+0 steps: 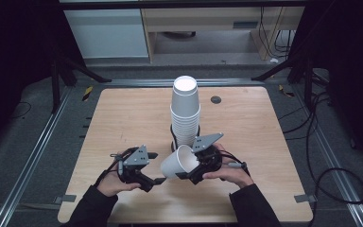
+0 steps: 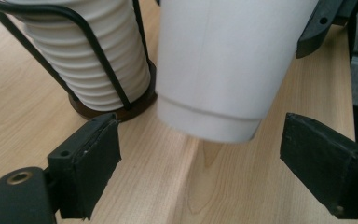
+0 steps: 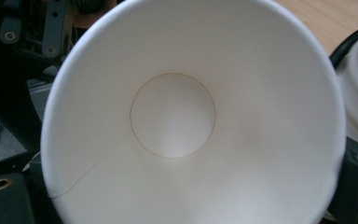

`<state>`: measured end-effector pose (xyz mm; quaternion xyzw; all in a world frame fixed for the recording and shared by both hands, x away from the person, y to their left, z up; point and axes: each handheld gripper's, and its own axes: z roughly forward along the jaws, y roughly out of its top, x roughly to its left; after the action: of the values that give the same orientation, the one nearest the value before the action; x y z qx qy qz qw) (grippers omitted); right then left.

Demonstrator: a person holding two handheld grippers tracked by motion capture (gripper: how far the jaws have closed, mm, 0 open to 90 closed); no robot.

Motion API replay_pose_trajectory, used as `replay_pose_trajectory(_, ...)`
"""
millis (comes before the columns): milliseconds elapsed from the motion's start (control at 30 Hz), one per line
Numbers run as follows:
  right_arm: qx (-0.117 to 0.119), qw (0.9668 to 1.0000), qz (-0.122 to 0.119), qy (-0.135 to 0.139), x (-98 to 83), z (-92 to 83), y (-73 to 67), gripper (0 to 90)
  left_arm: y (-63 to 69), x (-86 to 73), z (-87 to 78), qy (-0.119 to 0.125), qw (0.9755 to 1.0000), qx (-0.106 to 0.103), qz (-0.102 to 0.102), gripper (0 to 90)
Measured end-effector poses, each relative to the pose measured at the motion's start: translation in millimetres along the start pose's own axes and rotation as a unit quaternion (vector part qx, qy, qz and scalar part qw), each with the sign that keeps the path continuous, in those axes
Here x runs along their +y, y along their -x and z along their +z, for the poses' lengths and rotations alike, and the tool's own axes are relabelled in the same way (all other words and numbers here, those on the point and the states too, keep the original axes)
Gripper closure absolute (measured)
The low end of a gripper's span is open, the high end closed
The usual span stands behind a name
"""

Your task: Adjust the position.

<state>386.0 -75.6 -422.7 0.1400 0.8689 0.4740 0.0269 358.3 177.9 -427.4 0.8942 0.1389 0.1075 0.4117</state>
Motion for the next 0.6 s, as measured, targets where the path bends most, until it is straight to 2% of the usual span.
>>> replay_pose_trajectory(100, 0.008, 0.9999, -0.002, -0.008, 0.7, 7.4, -3.0, 6.9, 5.0, 1.1, 7.3, -0.018, 0.9997, -0.002, 0.018, 11.3)
replay_pose_trajectory(267, 0.019, 0.9997, -0.004, -0.017, 2.7, 17.6, -8.1, 6.8, 9.3, 1.9, 13.6, -0.026, 0.9993, -0.004, 0.025, 11.7)
replay_pose_trajectory(433, 0.031, 0.9994, 0.000, -0.011, 3.8, 22.0, -10.2, 6.8, 10.4, 1.8, 15.0, -0.021, 0.9995, -0.007, 0.023, 14.2)
replay_pose_trajectory(600, 0.035, 0.9994, 0.003, -0.004, 4.4, 23.4, -10.8, 6.8, 10.7, 1.9, 14.6, -0.023, 0.9993, -0.012, 0.026, 21.1)
